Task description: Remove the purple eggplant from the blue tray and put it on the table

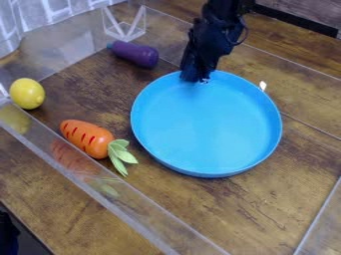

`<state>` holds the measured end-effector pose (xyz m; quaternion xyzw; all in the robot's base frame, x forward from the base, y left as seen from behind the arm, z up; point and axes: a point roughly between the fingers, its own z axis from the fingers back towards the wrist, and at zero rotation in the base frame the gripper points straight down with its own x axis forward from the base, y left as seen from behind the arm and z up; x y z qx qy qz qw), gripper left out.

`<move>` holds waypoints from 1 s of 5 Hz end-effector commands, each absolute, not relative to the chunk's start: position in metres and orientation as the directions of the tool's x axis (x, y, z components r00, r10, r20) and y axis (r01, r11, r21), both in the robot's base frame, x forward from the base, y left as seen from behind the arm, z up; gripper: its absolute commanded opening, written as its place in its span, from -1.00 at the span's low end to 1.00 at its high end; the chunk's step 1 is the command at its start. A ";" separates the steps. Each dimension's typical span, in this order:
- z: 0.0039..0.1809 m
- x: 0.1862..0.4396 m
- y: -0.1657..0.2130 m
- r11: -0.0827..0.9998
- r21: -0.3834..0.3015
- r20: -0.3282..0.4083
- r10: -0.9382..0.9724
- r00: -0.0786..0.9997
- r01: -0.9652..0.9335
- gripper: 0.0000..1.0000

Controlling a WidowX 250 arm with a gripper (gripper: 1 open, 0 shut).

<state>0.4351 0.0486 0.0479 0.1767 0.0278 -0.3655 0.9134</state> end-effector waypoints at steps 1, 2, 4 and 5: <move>0.092 0.446 0.038 0.640 0.378 -0.096 -0.692 0.716 0.669 -1.00; 0.090 0.446 0.042 0.637 0.376 -0.107 -0.692 0.714 0.673 -1.00; 0.084 0.448 0.050 0.628 0.373 -0.131 -0.693 0.709 0.683 -1.00; 0.082 0.448 0.054 0.625 0.370 -0.143 -0.693 0.707 0.687 -1.00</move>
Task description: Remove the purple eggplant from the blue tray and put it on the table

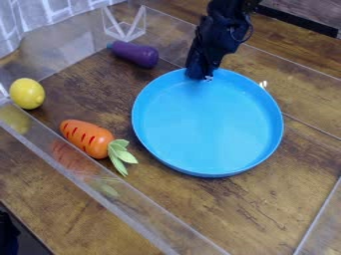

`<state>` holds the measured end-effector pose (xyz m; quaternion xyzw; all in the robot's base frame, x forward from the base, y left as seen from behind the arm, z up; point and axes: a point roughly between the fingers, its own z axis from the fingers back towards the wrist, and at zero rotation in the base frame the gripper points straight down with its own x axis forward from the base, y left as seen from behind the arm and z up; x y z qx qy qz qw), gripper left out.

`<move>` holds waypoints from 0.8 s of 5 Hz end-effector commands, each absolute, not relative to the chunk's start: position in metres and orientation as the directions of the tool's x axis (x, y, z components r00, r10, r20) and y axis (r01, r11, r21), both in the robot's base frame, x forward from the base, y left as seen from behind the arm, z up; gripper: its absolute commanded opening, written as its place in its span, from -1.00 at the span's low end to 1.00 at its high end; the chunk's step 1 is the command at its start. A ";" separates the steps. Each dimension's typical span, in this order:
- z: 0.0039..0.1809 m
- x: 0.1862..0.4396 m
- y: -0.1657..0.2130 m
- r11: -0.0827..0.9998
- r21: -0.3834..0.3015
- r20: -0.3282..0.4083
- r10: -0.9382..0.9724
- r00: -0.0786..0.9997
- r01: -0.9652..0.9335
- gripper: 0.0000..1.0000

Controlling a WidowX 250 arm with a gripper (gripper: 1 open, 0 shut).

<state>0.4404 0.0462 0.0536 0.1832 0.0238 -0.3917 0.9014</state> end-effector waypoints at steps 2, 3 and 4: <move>0.075 0.447 0.065 0.624 0.363 -0.170 -0.686 0.708 0.692 -1.00; 0.071 0.446 0.070 0.625 0.358 -0.183 -0.681 0.709 0.693 1.00; 0.067 0.442 0.069 0.620 0.354 -0.189 -0.686 0.703 0.700 -1.00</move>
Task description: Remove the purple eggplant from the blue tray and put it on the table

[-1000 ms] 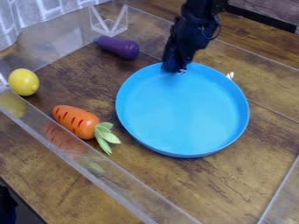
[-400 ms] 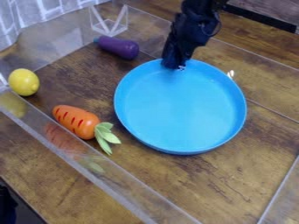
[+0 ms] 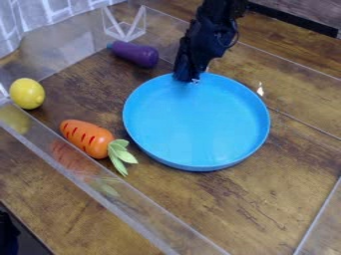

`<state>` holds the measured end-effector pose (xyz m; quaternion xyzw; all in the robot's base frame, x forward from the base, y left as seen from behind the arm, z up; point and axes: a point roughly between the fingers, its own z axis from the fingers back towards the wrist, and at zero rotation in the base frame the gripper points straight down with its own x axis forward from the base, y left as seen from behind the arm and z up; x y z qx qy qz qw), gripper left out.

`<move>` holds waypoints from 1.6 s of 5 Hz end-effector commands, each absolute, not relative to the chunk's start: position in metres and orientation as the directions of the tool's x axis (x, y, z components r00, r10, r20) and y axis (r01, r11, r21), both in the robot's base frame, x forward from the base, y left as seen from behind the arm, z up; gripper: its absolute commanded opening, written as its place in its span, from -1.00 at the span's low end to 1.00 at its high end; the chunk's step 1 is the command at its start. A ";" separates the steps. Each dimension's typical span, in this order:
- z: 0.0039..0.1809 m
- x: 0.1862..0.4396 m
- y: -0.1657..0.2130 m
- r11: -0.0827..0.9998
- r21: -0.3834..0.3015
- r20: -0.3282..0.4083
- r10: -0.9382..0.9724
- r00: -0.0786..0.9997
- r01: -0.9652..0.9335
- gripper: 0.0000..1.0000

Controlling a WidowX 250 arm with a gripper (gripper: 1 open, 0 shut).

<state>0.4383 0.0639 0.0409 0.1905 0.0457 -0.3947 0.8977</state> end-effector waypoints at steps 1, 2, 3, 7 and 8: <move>0.066 0.440 0.068 0.615 0.351 -0.195 -0.689 0.698 0.706 -1.00; 0.064 0.437 0.066 0.607 0.349 -0.200 -0.696 0.690 0.714 -1.00; 0.064 0.434 0.064 0.600 0.346 -0.204 -0.702 0.682 0.721 -1.00; 0.064 0.430 0.052 0.564 0.342 -0.220 -0.730 0.647 0.752 -1.00; 0.064 0.430 0.049 0.555 0.341 -0.224 -0.736 0.639 0.759 -1.00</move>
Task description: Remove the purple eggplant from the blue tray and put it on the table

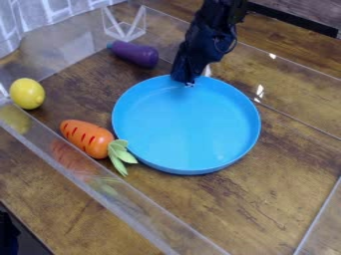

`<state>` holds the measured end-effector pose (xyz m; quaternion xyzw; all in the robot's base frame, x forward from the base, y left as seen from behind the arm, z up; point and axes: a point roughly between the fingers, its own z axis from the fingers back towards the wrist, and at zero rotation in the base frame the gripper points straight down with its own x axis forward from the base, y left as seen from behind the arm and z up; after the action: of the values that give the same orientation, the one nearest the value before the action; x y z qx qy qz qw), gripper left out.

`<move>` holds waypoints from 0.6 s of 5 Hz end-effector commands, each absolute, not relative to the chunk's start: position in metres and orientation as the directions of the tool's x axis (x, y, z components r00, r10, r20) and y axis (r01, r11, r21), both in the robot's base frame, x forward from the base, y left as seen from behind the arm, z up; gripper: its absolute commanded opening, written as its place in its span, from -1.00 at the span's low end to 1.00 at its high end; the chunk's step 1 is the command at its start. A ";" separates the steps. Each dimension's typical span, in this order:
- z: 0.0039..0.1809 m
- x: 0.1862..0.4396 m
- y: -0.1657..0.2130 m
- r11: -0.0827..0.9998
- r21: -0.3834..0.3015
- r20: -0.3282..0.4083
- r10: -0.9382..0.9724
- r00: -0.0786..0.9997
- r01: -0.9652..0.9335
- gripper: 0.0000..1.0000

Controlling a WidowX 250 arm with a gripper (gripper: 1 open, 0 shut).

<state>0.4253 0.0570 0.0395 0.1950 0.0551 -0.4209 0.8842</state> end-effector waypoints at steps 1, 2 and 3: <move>0.063 0.432 0.046 0.546 0.341 -0.228 -0.742 0.631 0.765 -1.00; 0.062 0.434 0.044 0.536 0.341 -0.233 -0.748 0.622 0.772 -1.00; 0.061 0.437 0.041 0.527 0.341 -0.237 -0.753 0.613 0.779 -1.00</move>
<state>0.4282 0.0500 0.0415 0.1969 0.0582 -0.4345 0.8769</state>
